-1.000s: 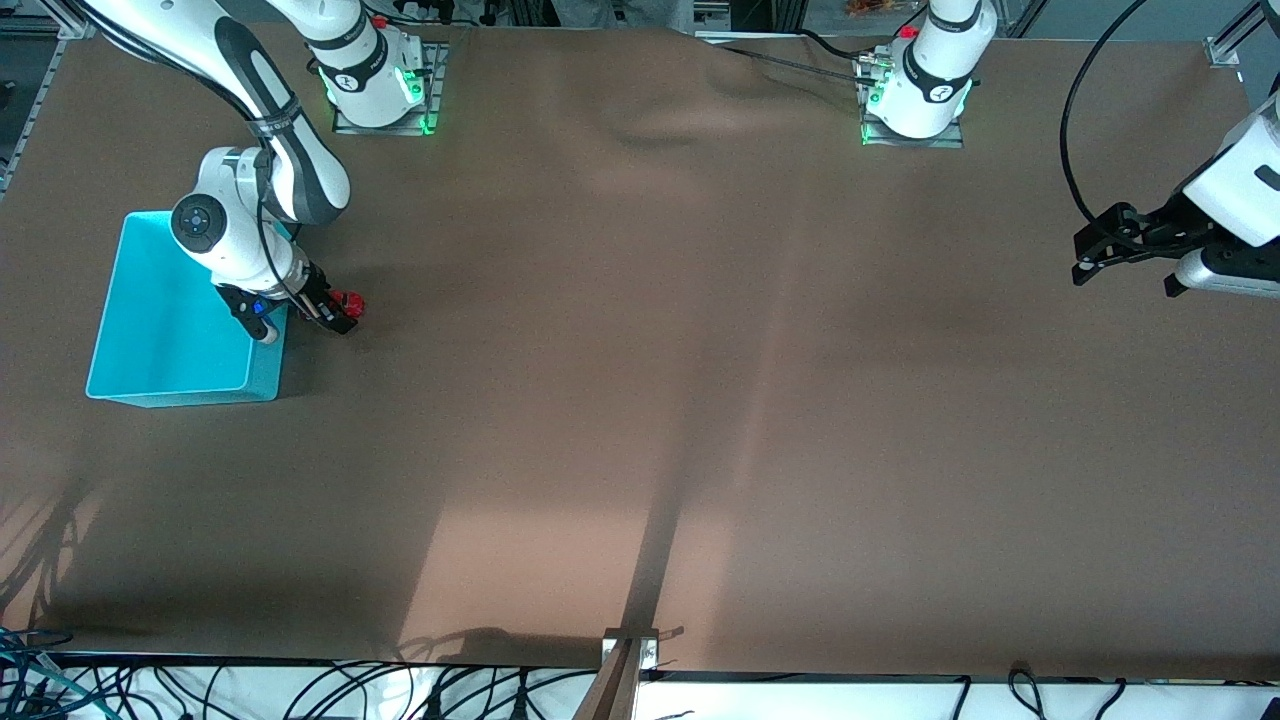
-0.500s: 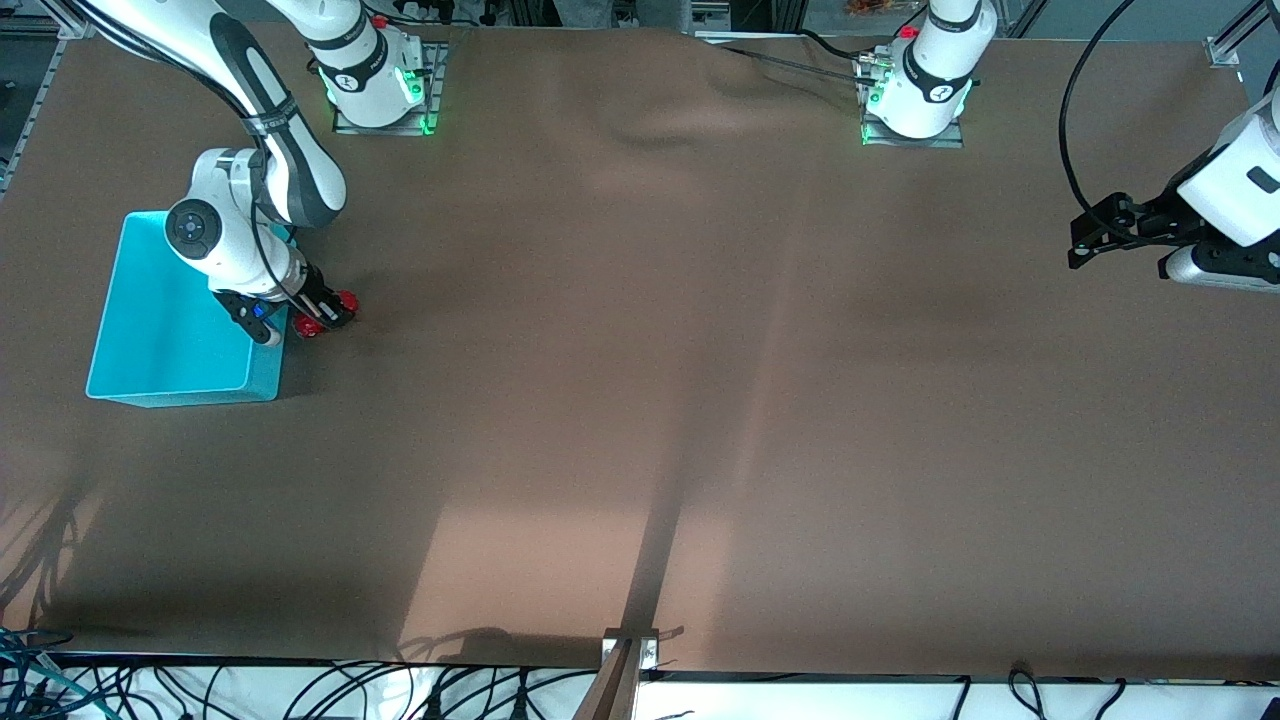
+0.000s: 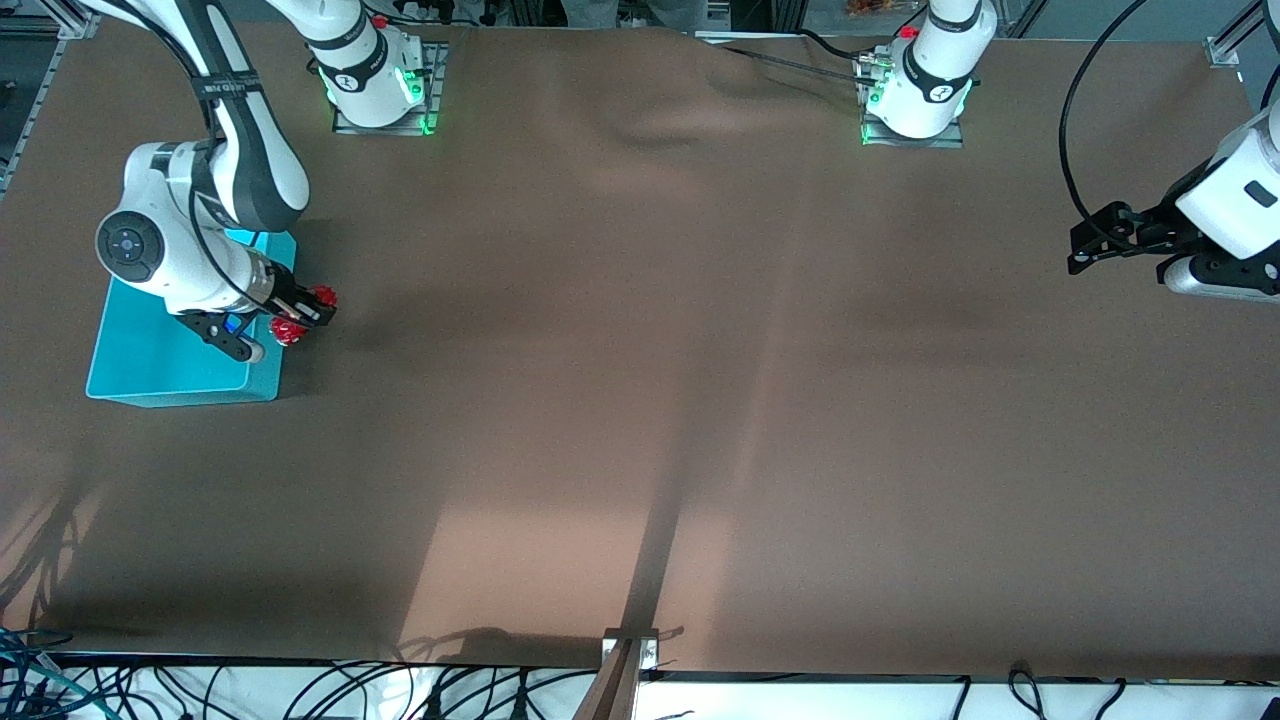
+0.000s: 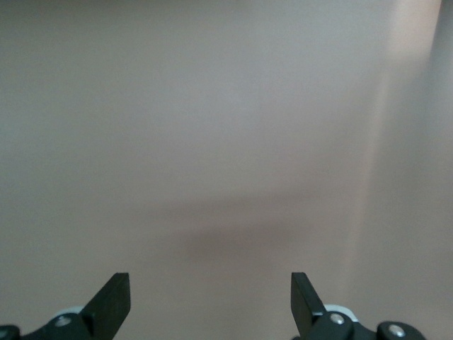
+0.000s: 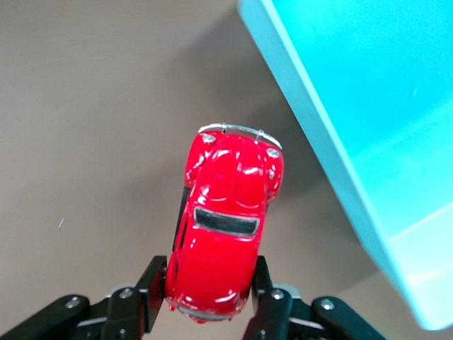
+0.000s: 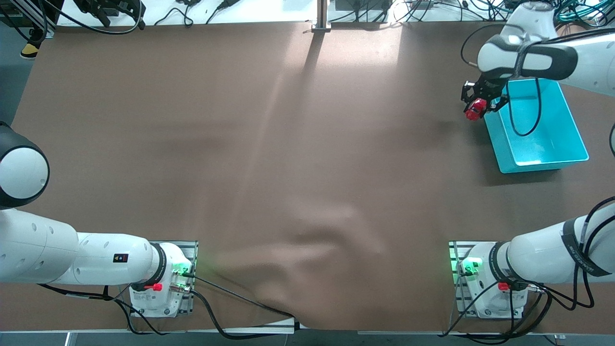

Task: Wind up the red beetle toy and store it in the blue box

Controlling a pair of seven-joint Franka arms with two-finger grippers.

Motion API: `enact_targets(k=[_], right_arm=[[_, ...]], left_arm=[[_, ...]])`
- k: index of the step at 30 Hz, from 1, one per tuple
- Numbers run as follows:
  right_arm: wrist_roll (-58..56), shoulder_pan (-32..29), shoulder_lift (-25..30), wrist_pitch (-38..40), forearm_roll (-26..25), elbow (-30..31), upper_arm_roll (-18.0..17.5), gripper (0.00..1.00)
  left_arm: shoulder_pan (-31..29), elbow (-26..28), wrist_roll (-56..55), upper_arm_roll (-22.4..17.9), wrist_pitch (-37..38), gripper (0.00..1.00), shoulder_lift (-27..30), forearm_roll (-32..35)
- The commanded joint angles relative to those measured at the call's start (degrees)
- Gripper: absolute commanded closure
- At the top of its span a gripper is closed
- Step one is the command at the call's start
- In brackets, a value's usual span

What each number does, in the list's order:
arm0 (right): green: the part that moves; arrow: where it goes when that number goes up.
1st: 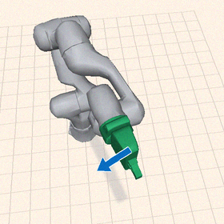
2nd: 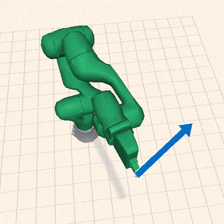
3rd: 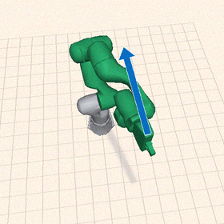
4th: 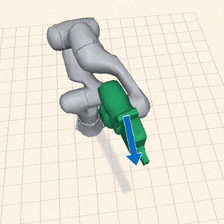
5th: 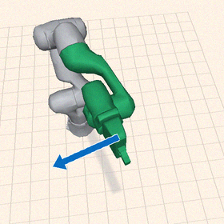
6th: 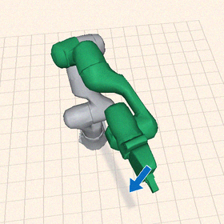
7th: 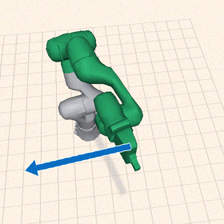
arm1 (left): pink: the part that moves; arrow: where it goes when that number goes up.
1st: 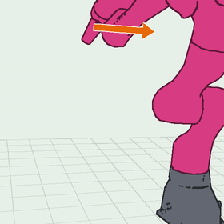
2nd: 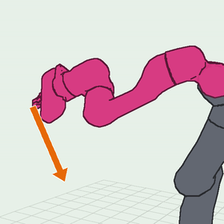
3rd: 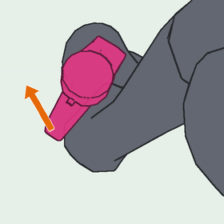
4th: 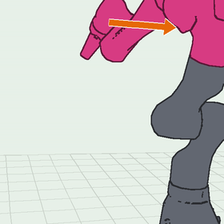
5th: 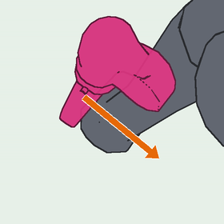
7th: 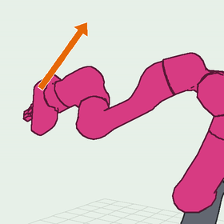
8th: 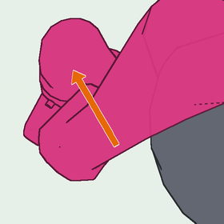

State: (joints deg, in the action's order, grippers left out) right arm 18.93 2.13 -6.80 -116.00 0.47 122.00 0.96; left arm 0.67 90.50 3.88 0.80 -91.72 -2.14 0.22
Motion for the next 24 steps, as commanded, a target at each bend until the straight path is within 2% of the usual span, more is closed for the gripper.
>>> enact_targets(k=[1,10,13,17,24], right_arm=[[-16.78,-0.37,5.04,4.9,-0.39,0.52,1.94,0.95],[-40.35,-0.38,8.56,10.18,-0.47,1.31,7.82,0.94],[-46.5,-0.38,8.82,9.92,-0.82,2.36,10.98,0.94],[-52.14,-0.38,9.17,7.9,-1.26,4.38,15.47,0.94],[-53.38,-0.38,9.09,-0.52,-6.18,9.82,19.16,0.94]], left_arm=[[-0.23,-2.35,0.43,-0.44,1.1,0.0,-0.85,-0.13],[-0.14,-2.44,0.16,-0.36,0.92,0.0,-1.64,0.4],[-0.14,-2.96,0.34,-0.44,-0.04,0.0,-2.26,0.22],[0.12,-5.51,0.42,-0.18,-0.22,0.0,-2.87,0.04],[1.44,-6.92,0.34,0.08,-0.48,0.0,-3.83,-0.13]])
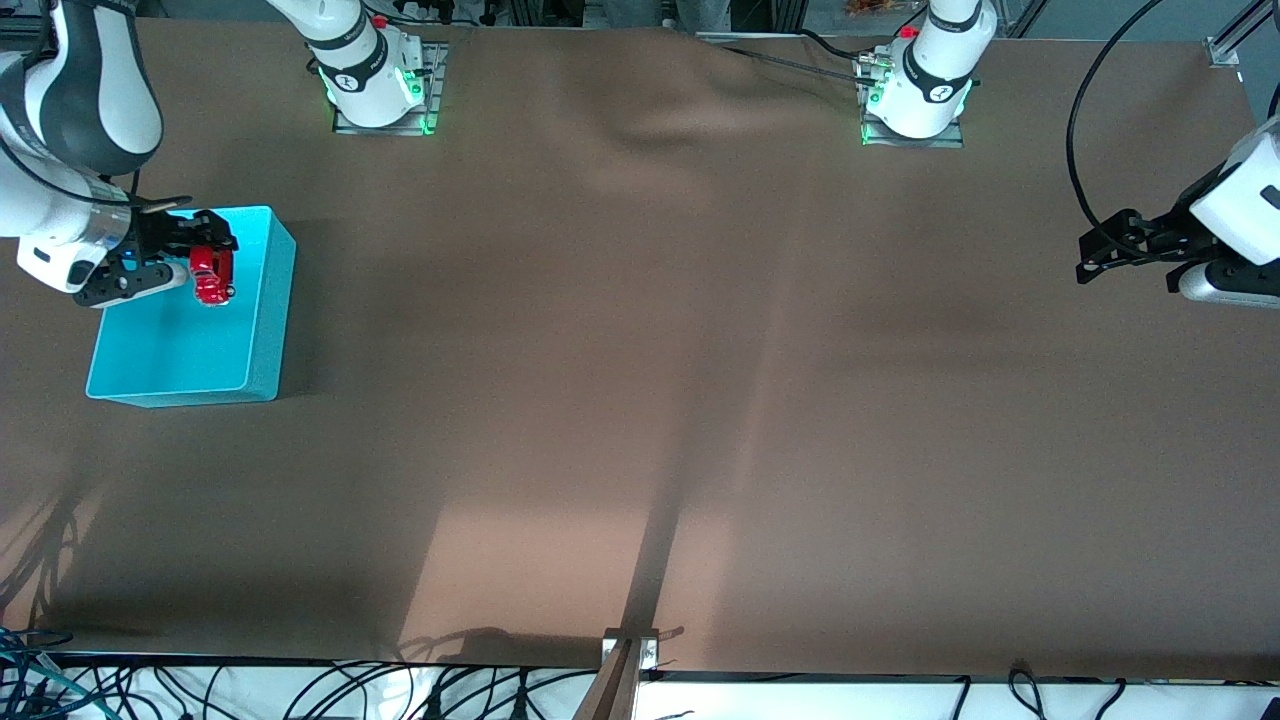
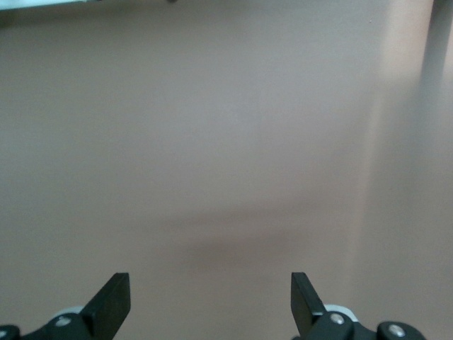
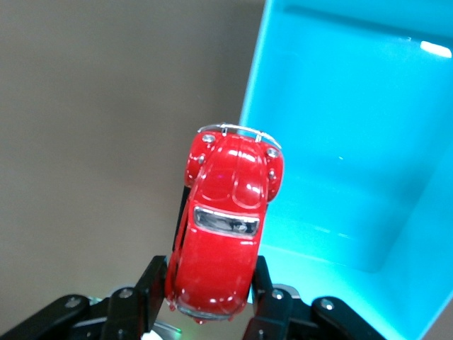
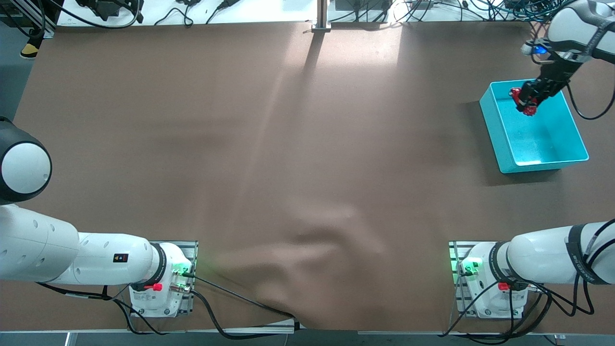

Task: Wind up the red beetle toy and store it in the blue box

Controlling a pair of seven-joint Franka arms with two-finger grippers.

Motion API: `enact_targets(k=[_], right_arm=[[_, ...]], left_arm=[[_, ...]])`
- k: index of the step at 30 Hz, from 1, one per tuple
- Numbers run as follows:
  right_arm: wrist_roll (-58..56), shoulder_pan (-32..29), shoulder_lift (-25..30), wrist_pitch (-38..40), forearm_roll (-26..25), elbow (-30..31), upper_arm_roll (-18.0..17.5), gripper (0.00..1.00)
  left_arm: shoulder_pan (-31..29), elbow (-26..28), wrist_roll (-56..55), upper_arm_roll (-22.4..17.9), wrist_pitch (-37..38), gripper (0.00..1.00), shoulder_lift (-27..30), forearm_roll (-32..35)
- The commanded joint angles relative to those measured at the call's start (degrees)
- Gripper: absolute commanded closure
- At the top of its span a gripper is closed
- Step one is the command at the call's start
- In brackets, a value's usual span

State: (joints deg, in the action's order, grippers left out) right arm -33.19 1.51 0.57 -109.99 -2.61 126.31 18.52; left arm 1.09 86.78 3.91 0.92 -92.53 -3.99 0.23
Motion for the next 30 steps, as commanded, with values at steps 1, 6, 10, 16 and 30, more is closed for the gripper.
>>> enact_targets(k=[1,6,10,16,30], right_arm=[[-1.26,0.24,1.62,-8.55,-3.45,6.74,2.04,0.94],[-2.4,0.16,0.92,-17.52,-6.26,12.46,3.89,0.94],[-3.54,0.07,-1.71,-22.53,-6.71,13.88,5.29,0.94],[-5.3,-0.02,-6.46,-29.66,-6.71,15.1,7.4,0.93],[-5.13,-0.11,-10.94,-33.17,-6.36,16.95,8.46,0.92]], left_arm=[[1.11,-3.98,0.31,-0.04,0.15,0.0,-2.77,-0.14],[1.2,-8.12,0.31,-0.13,-0.02,0.0,-5.15,0.12],[1.2,-9.0,0.05,-0.13,0.06,0.0,-6.12,-0.31],[1.02,-9.0,0.05,-0.21,0.15,0.0,-6.12,0.12],[0.76,-9.0,0.31,-0.21,0.06,0.0,-6.47,0.3]])
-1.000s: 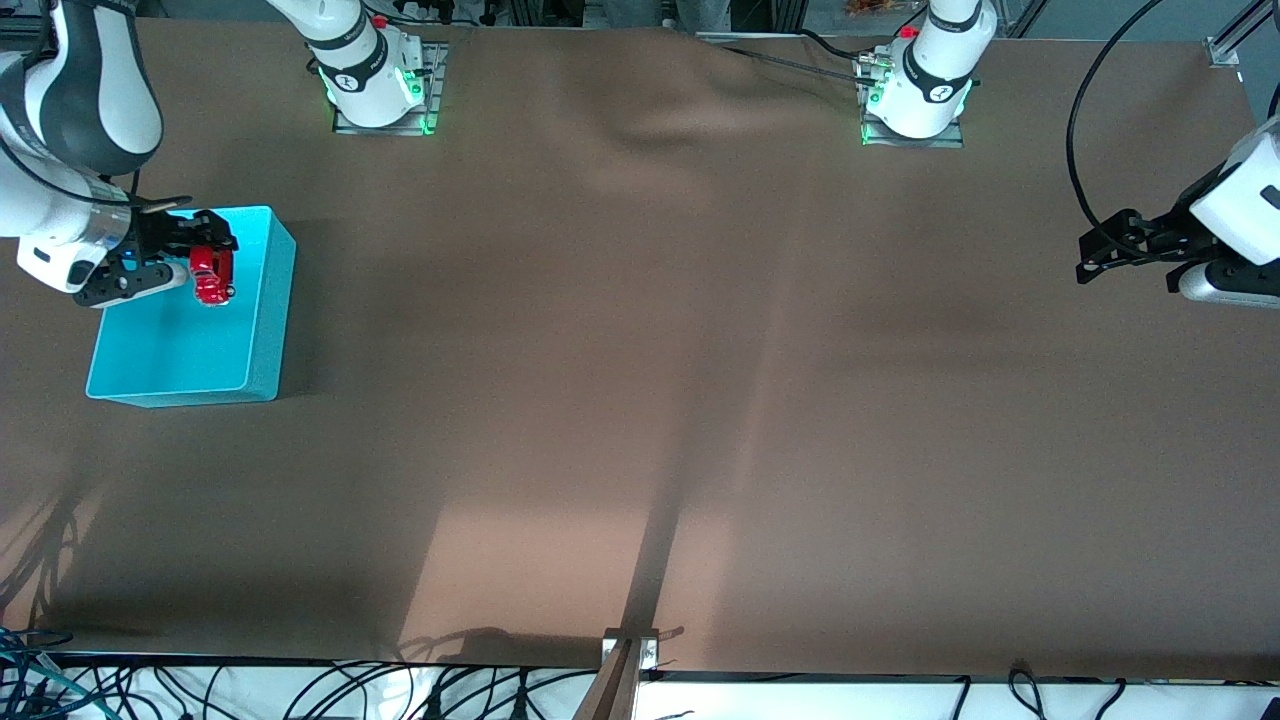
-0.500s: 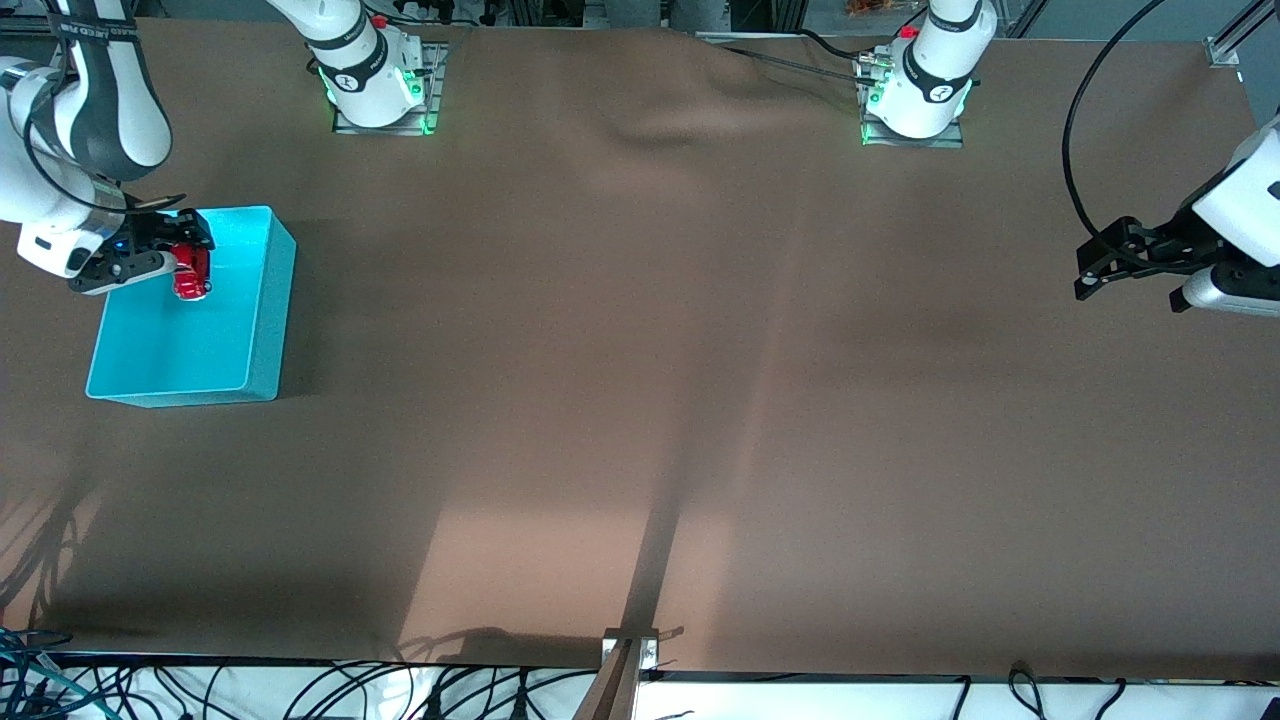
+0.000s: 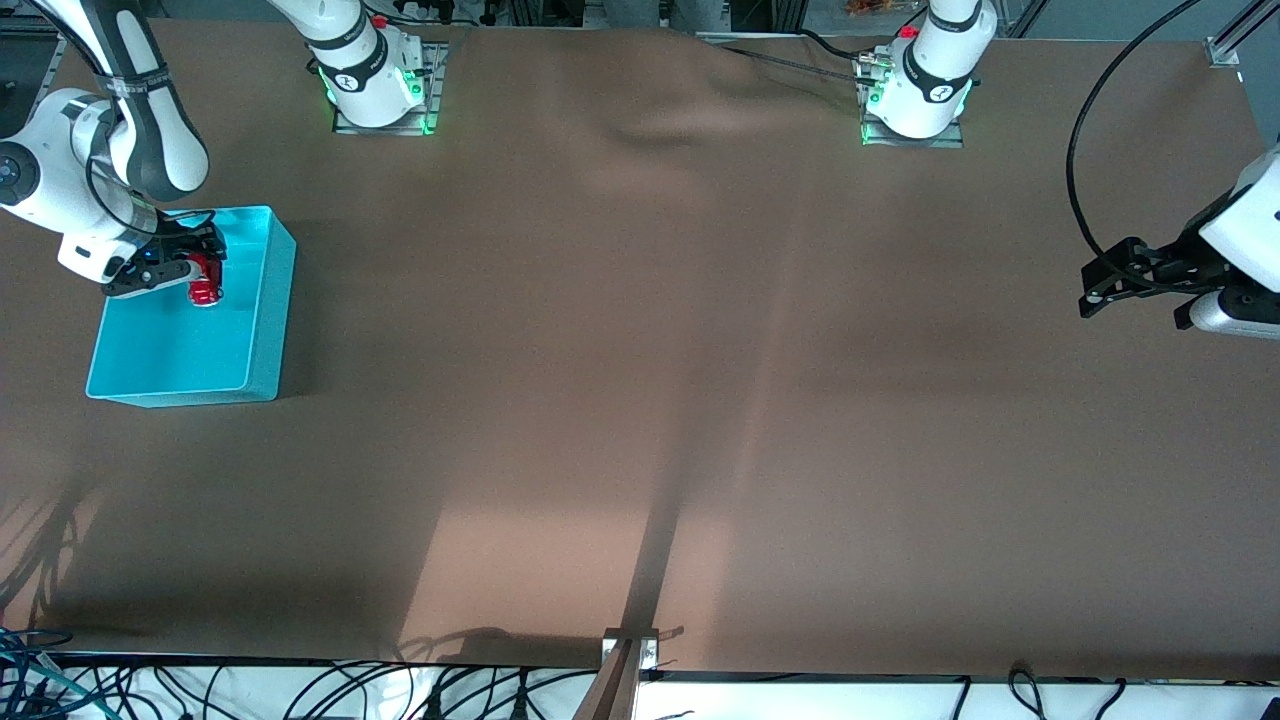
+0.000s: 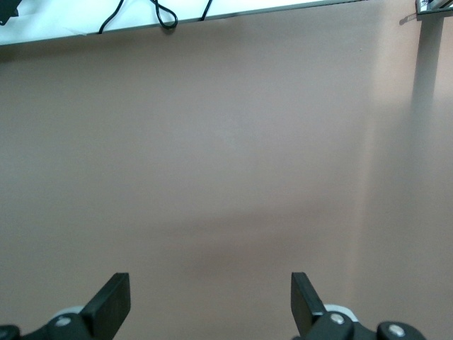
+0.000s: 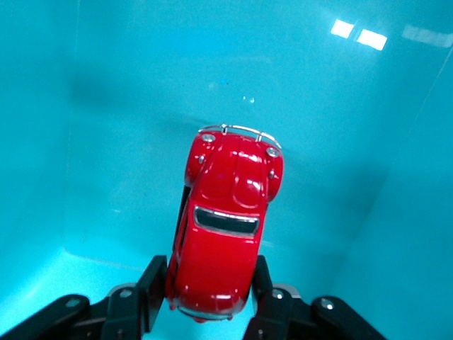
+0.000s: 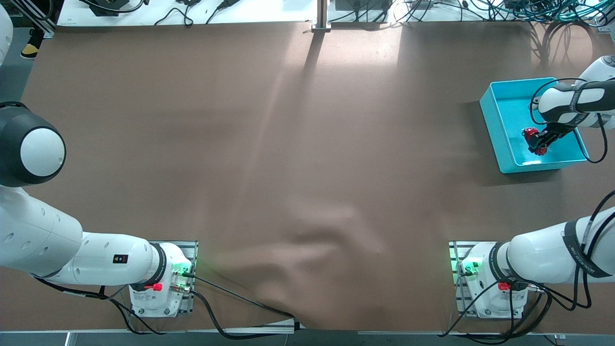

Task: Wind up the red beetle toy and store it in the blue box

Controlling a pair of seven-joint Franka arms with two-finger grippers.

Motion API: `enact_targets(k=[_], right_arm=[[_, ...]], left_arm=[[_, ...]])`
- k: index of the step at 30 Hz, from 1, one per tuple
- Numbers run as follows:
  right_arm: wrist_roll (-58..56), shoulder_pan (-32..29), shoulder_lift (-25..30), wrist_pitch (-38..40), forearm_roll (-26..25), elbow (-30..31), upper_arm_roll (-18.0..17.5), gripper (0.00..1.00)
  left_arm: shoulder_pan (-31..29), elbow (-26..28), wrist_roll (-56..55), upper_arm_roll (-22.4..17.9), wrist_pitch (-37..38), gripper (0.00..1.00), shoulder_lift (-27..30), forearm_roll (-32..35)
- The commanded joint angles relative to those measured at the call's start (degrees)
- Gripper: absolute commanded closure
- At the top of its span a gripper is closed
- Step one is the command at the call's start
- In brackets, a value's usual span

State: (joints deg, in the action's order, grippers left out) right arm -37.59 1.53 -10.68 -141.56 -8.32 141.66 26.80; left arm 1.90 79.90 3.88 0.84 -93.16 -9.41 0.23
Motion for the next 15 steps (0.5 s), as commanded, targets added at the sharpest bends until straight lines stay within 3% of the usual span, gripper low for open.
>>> enact_targets(k=[1,11,15], right_arm=[[-0.73,-0.21,0.31,-2.22,-0.65,1.95,0.27,0.92],[-0.73,-0.21,-0.83,-6.01,-0.65,3.97,0.18,0.89],[-0.73,-0.21,-0.83,-5.92,-0.65,3.97,0.27,0.76]], left_arm=[[0.03,-2.12,0.34,-0.14,0.7,0.0,-1.05,0.3],[0.47,-2.12,0.25,-0.05,0.7,0.0,-1.05,0.3],[0.38,-2.12,0.25,-0.05,0.7,0.0,-1.05,0.39]])
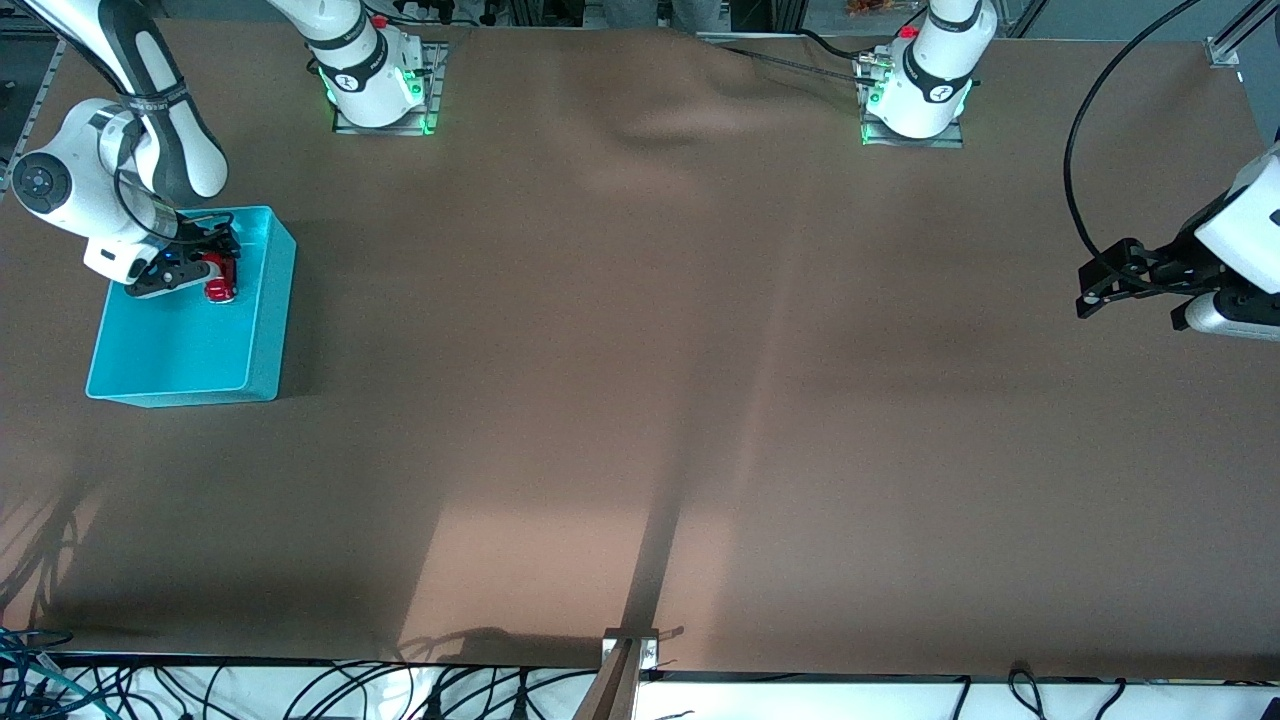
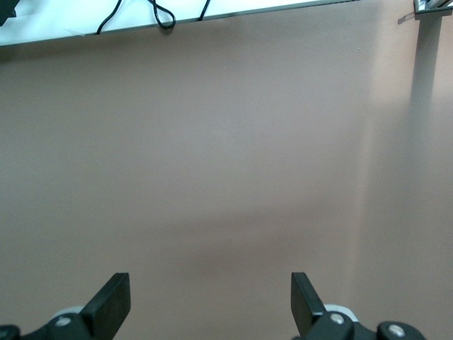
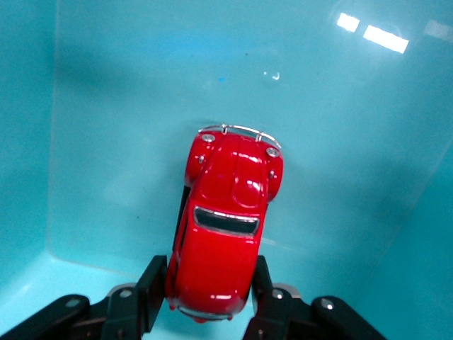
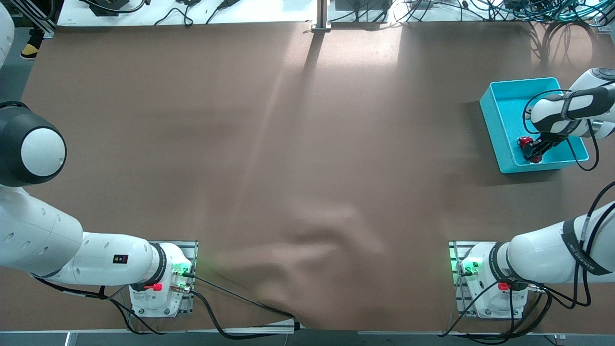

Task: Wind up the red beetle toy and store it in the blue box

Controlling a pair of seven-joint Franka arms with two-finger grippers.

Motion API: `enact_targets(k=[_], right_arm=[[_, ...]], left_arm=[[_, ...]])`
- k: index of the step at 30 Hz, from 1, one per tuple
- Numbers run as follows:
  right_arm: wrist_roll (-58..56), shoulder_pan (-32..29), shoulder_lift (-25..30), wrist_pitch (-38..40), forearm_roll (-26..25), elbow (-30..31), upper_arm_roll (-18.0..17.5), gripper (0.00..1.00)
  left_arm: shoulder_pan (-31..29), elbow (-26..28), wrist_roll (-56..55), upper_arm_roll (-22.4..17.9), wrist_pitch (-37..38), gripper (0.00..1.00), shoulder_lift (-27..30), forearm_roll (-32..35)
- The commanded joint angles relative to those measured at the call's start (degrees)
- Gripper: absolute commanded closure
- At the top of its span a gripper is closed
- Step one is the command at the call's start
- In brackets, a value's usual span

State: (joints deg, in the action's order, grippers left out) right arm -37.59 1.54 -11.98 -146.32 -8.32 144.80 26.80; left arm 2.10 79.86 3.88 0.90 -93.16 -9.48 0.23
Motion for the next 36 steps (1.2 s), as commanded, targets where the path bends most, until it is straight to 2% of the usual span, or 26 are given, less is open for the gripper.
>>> enact_targets(k=[1,3,7,11,19,27,32,36], right_arm=[[-0.73,-0.22,0.47,-1.16,-0.65,0.74,0.27,0.72],[-0.73,-0.22,0.47,-1.07,-0.65,0.74,0.18,0.6],[-0.82,-0.22,0.47,-0.99,-0.56,0.74,0.18,0.14],[-0.82,-0.22,0.65,-0.81,-0.47,0.66,0.18,0.02],[-0.82,-0.13,2.31,-0.81,-0.38,0.22,-0.35,0.0],[-0.29,0.39,8.37,0.42,-0.38,-0.66,-2.02,0.0],[0.93,0.48,12.33,7.7,0.14,-3.99,-3.86,0.0],[6.11,0.57,14.0,17.97,1.02,-9.7,-6.32,0.0]], left_arm=[[0.1,-2.08,0.25,-0.11,0.7,0.0,-0.98,0.3],[0.1,-1.99,0.34,-0.2,0.7,0.0,-0.98,0.3],[0.19,-1.99,0.25,-0.2,0.7,0.0,-0.98,0.39],[0.1,-1.72,0.34,-0.2,0.7,0.0,-0.98,0.3],[-0.16,-1.64,0.34,-0.11,0.79,0.0,-0.98,0.3],[0.01,-1.64,0.34,-0.2,0.79,0.0,-0.98,0.3],[0.1,-1.64,0.34,-0.2,0.79,0.0,-0.98,0.3],[0.1,-1.64,0.34,-0.11,0.79,0.0,-0.98,0.3]])
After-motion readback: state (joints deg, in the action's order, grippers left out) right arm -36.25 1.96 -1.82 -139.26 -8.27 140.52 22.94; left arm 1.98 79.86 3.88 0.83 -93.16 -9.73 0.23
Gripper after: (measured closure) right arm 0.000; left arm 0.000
